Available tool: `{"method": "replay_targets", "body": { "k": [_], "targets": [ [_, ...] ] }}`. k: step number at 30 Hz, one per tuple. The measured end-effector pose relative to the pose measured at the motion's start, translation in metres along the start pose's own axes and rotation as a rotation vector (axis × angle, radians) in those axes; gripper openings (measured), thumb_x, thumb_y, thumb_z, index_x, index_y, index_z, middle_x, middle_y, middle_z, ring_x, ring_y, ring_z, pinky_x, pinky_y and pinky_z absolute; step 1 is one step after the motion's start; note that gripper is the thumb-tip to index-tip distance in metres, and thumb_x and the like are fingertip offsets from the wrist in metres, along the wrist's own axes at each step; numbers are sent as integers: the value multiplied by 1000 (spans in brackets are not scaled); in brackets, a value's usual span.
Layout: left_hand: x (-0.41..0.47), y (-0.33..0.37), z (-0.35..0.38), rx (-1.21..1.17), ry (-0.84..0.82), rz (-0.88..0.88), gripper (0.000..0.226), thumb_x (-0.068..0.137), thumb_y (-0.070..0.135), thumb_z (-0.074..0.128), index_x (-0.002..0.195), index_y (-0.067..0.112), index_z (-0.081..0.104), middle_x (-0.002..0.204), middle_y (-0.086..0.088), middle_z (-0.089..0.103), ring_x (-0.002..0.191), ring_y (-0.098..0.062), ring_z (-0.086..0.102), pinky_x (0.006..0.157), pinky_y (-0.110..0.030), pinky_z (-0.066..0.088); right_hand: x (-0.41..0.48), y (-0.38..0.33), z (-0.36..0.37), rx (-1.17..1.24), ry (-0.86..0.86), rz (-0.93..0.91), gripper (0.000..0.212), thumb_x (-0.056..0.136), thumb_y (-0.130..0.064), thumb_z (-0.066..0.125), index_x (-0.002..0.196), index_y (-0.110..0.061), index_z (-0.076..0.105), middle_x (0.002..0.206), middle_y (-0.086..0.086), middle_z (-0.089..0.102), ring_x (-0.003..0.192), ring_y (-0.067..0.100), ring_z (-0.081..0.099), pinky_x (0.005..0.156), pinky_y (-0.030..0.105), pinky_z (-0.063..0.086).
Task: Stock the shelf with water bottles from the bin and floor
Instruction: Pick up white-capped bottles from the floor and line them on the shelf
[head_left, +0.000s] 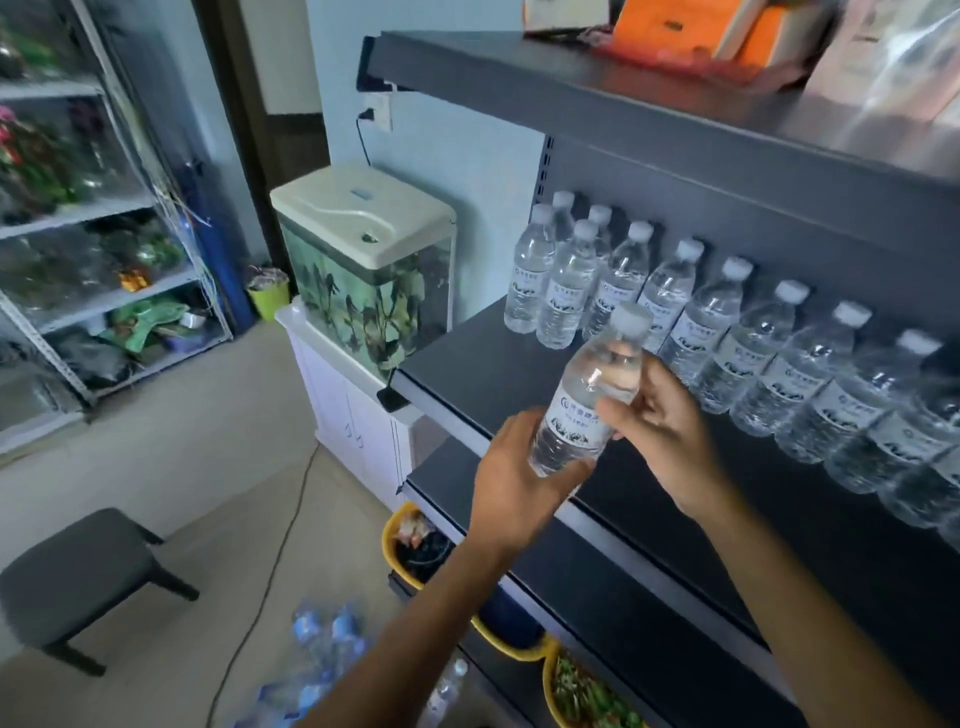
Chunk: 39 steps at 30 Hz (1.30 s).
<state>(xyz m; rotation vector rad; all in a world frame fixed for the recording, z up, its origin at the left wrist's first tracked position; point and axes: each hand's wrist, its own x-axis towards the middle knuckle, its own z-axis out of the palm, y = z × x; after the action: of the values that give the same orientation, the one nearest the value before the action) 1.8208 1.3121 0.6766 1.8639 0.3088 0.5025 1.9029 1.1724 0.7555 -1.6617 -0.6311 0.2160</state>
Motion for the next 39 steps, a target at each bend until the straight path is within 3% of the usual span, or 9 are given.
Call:
{"method": "replay_targets", "body": {
  "k": [3,9,14,18,22,27,33,37,39],
  "targets": [
    [55,-17,19,106,0,39,41,82,40,80,117,25,64,107,10,65,101,-10,52,80,-25,40,46,21,-7,-96,40,18,50,95,-11,71,140,-20,52,112,-10,74,103,8,70,88,26,57],
    [133,-52,62,152,-37,17,56,84,37,79,135,23,61,122,6,69,113,-19,54,94,-37,49,114,51,-29,-297,24,92,50,85,-29,73,131,-29,54,117,-4,72,108,20,70,99,57,54],
    [170,-57,84,90,-20,6,63,83,35,80,140,24,56,121,2,55,117,-19,50,97,-32,47,157,49,-41,-534,128,25,46,83,-36,80,122,-30,56,113,-11,64,98,7,65,88,35,55],
    [189,-57,103,5,56,-86,64,79,36,84,129,12,52,118,-3,49,115,-24,50,102,-41,47,184,54,-51,-750,207,60,47,84,-36,80,119,-16,56,118,9,50,104,26,58,87,47,55],
    [197,-59,113,-10,89,-107,52,79,29,85,112,6,52,113,-7,50,110,-25,47,99,-40,43,193,64,-54,-722,253,64,54,86,-41,75,131,-24,51,119,2,48,110,24,58,82,51,59],
    [197,-66,116,42,78,-96,42,89,28,76,118,5,57,117,-9,54,113,-27,48,98,-39,44,201,71,-54,-751,313,60,54,86,-43,74,129,-20,52,106,-6,47,101,24,59,82,53,57],
    [199,-67,118,94,70,-108,43,92,29,69,129,10,60,116,-5,63,115,-27,51,92,-42,48,203,78,-48,-711,397,52,61,89,-37,75,142,-19,49,121,-2,42,108,16,51,87,49,57],
    [197,-63,114,79,59,-126,47,91,31,70,132,10,60,120,-5,63,120,-24,51,95,-41,48,204,82,-43,-678,424,47,57,92,-30,74,141,-13,50,134,11,44,114,12,45,92,34,49],
    [197,-61,111,37,25,-157,47,89,32,71,130,12,59,121,-3,62,121,-23,51,99,-39,48,203,85,-41,-660,438,60,57,92,-31,74,139,-9,51,129,8,46,112,15,47,88,29,43]
  ]
}}
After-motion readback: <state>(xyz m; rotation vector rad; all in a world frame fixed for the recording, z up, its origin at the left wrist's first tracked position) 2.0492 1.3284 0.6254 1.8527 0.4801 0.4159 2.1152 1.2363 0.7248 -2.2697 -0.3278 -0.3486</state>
